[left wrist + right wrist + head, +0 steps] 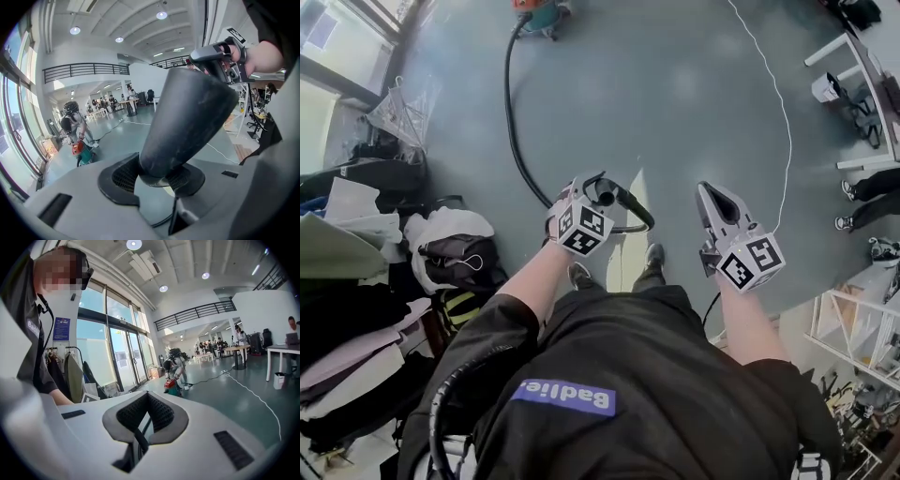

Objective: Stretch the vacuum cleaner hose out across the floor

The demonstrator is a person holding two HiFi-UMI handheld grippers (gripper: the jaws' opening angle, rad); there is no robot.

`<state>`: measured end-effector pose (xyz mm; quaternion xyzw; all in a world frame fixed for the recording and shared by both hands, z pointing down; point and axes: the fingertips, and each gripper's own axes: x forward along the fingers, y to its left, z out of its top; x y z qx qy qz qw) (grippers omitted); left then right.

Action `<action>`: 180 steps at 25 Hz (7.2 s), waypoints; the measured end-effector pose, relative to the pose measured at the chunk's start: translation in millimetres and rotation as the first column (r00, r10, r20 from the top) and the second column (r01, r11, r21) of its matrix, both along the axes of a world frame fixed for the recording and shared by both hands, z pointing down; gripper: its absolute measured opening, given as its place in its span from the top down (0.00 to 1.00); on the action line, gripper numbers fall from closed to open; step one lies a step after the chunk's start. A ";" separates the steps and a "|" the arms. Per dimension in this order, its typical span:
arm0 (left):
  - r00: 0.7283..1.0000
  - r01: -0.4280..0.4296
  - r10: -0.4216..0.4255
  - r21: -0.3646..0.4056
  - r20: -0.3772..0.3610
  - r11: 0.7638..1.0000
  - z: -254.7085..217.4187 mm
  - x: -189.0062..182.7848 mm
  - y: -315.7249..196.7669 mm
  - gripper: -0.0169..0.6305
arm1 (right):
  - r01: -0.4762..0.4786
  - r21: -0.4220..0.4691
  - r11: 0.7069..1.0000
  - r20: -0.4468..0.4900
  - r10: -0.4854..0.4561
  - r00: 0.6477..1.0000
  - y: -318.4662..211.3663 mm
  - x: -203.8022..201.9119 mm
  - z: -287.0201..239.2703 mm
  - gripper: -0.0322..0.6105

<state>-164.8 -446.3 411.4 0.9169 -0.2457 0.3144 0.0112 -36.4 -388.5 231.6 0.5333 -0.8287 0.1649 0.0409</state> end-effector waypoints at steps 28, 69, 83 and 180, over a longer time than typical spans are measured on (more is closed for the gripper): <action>0.987 0.101 -0.116 0.133 0.109 0.986 -64.8 23.0 252.6 0.72 | 0.170 0.047 0.984 0.169 -0.175 0.970 255.2 52.8 -7.1 0.95; 0.967 0.150 -0.186 0.200 0.174 0.968 -60.4 -30.0 424.5 0.72 | 0.210 -0.084 0.974 0.224 -0.187 0.956 438.4 48.9 70.8 0.95; 0.970 -0.219 0.174 0.304 0.168 0.927 38.4 -59.0 569.4 0.72 | -0.054 -0.079 0.995 0.077 0.060 0.995 591.0 -17.6 141.0 0.95; 0.917 -0.361 0.354 0.006 0.181 0.932 218.6 -29.3 1048.5 0.64 | -0.120 -0.060 0.991 0.205 0.130 0.970 1122.8 -44.8 259.0 0.95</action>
